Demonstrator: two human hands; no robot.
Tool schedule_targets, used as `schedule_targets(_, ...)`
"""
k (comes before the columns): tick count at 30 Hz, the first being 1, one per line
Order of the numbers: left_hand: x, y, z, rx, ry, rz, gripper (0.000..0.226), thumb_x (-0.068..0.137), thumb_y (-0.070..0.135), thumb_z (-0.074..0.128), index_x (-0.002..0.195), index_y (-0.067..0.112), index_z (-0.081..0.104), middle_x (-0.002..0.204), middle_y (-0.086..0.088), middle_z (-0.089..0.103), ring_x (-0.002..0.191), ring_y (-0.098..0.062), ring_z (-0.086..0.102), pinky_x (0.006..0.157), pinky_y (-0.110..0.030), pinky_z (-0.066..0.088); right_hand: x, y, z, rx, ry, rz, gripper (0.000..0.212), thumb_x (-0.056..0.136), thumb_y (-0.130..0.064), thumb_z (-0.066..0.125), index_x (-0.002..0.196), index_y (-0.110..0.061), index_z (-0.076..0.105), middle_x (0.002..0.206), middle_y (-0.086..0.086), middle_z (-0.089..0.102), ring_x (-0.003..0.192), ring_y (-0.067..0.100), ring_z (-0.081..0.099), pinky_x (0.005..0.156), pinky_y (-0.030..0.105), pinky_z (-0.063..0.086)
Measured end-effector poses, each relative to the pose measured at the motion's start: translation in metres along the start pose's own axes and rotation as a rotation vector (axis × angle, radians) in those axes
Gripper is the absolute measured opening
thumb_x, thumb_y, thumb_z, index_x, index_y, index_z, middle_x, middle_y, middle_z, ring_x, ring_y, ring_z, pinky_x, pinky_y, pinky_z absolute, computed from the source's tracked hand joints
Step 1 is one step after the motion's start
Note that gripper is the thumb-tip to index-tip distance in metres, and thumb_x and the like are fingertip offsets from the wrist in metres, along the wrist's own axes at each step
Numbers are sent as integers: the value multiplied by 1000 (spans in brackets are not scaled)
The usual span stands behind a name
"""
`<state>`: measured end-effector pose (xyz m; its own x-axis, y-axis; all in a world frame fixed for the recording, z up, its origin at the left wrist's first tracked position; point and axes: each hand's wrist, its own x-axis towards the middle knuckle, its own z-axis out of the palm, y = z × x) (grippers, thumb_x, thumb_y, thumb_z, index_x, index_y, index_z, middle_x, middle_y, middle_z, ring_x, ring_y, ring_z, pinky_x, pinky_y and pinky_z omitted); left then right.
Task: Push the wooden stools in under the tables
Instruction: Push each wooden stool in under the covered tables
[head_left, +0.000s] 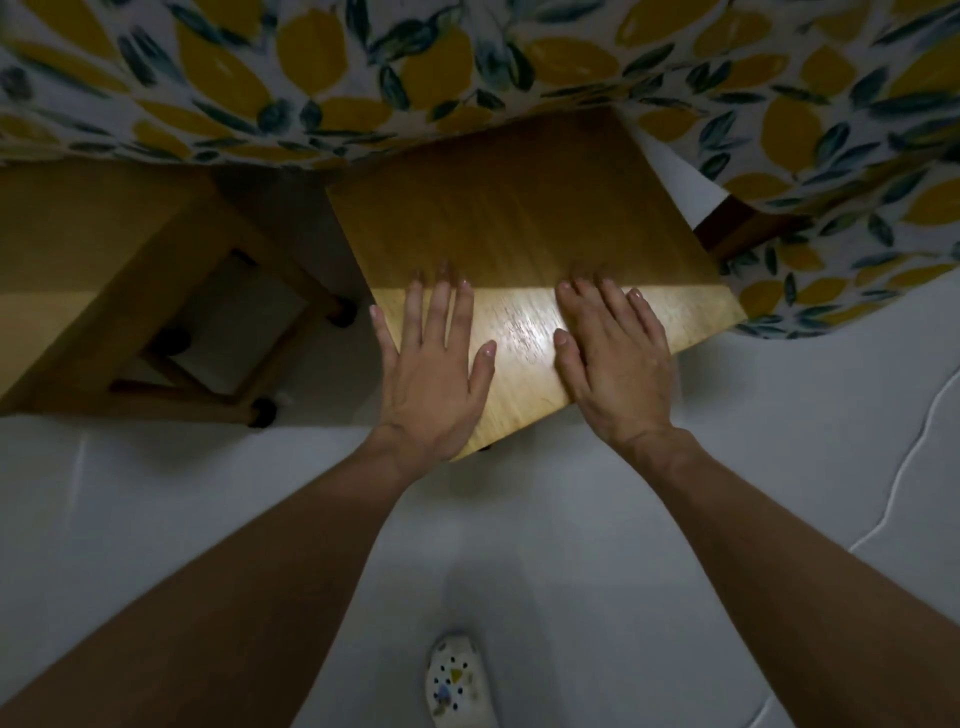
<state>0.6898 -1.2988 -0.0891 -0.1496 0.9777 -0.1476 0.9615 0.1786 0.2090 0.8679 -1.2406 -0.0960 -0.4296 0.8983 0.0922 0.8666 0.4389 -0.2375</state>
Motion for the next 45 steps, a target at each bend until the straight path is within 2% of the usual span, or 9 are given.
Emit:
schedule_targets(4, 22, -1, -3, 12, 17, 2, 62, 97, 47, 16, 151, 17, 7, 161, -4, -1, 147, -25, -8, 114, -64, 2, 21, 5, 1, 0, 9, -9, 47, 100, -36, 30, 141, -18, 44, 152, 0, 40, 145, 17, 25, 117, 35, 11)
schedule_targets(12, 57, -3, -7, -21, 10, -4, 65, 96, 47, 20, 151, 19, 1, 161, -2, -6, 147, -23, -11, 114, -63, -3, 57, 15, 3, -41, -11, -10, 51, 97, -37, 32, 143, -17, 43, 153, 4, 38, 145, 19, 25, 118, 37, 12)
schedule_targets(22, 60, 6, -9, 3, 23, -26, 64, 96, 43, 18, 151, 14, 7, 161, -5, 2, 148, -24, -4, 114, -62, -3, 59, 21, -1, -70, -35, -14, 53, 97, -34, 30, 147, -16, 38, 155, 4, 35, 146, 20, 24, 118, 41, 17)
schedule_targets(27, 46, -5, -15, -173, 83, -37, 60, 97, 36, 11, 150, 8, 16, 160, -9, 11, 148, -21, 1, 117, -55, -1, 59, 12, -3, -65, -81, 11, 54, 96, -33, 29, 147, -17, 37, 156, 5, 31, 147, 20, 17, 120, 39, 8)
schedule_targets(30, 29, -44, -21, -227, 117, -90, 58, 98, 34, 12, 149, 7, 17, 160, -9, 11, 148, -21, 2, 119, -50, -3, 62, -8, -5, -14, -117, 128, 58, 92, -41, 32, 141, -13, 45, 153, 8, 37, 147, 22, 14, 120, 45, 5)
schedule_targets(33, 10, -115, -32, -182, 126, -166, 56, 99, 33, 12, 150, 9, 13, 160, -8, 5, 148, -19, -4, 119, -45, -6, 56, -62, -5, 37, -156, 229, 69, 87, -59, 30, 132, -10, 49, 137, 18, 51, 139, 31, 29, 117, 55, 10)
schedule_targets(35, 1, -169, -51, -142, 133, -143, 55, 100, 33, 15, 150, 9, 14, 160, -8, 6, 148, -19, -3, 118, -42, -10, 50, -118, 2, 62, -153, 198, 74, 86, -63, 29, 128, -6, 49, 132, 22, 53, 131, 34, 40, 117, 57, 12)
schedule_targets(40, -14, -315, -108, -49, 212, -114, 39, 98, 20, 30, 129, 3, 48, 139, -19, 47, 131, -34, 38, 118, -52, 6, 53, -287, 44, 250, -30, 51, 81, 85, -56, 46, 148, -8, 32, 155, 14, 31, 148, 26, 17, 121, 48, 1)
schedule_targets(45, -20, -462, -141, -27, 127, -123, 39, 96, 21, 25, 110, 0, 54, 129, -25, 51, 123, -35, 37, 113, -54, 14, 72, -447, 92, 389, 1, -43, 85, 80, -57, 55, 146, -6, 36, 155, 12, 32, 147, 25, 19, 119, 52, 10)
